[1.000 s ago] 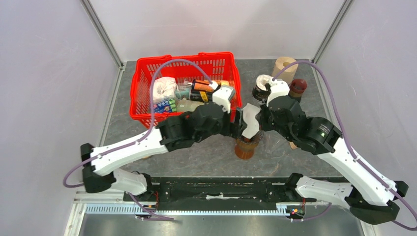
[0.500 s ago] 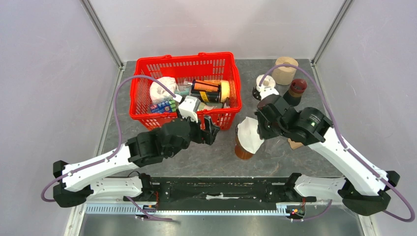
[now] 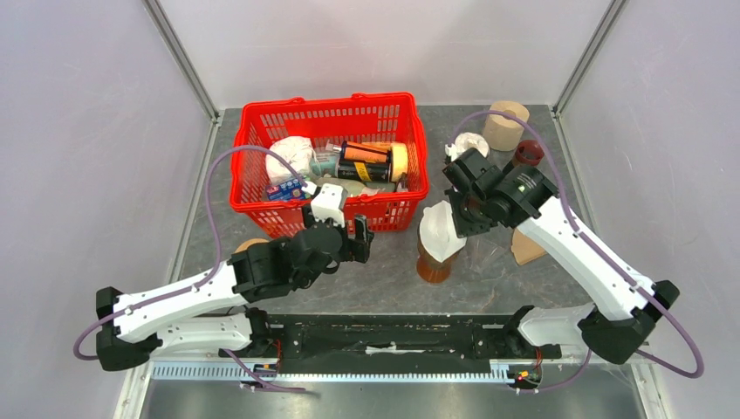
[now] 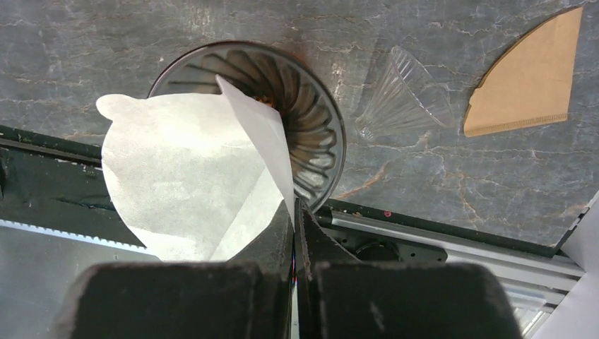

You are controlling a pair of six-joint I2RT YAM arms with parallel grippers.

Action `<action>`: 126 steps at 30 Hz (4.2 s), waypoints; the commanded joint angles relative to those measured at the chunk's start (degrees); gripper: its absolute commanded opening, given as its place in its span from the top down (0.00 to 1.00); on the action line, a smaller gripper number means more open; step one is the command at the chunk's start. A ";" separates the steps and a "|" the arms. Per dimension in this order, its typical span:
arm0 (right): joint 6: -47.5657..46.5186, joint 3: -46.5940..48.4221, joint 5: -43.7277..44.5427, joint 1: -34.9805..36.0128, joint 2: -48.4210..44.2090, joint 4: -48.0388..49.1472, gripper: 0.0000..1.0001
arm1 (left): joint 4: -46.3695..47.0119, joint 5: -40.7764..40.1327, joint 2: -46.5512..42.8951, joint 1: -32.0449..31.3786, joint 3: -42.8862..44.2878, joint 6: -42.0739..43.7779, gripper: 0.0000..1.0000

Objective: Place the coffee filter in the dripper

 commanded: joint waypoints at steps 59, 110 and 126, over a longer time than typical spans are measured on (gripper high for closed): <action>-6.07 -1.48 -18.35 -6.06 -9.57 15.82 0.49 | 2.01 -4.05 -5.57 -0.02 -3.13 -2.45 0.06; -6.64 -14.16 -6.34 -0.01 4.58 18.56 0.80 | -0.81 -7.46 -8.33 0.05 -3.39 -3.22 0.06; -7.71 -17.59 -8.07 -0.05 3.87 21.41 0.82 | -1.38 -7.70 -8.29 0.04 -3.13 -3.20 0.06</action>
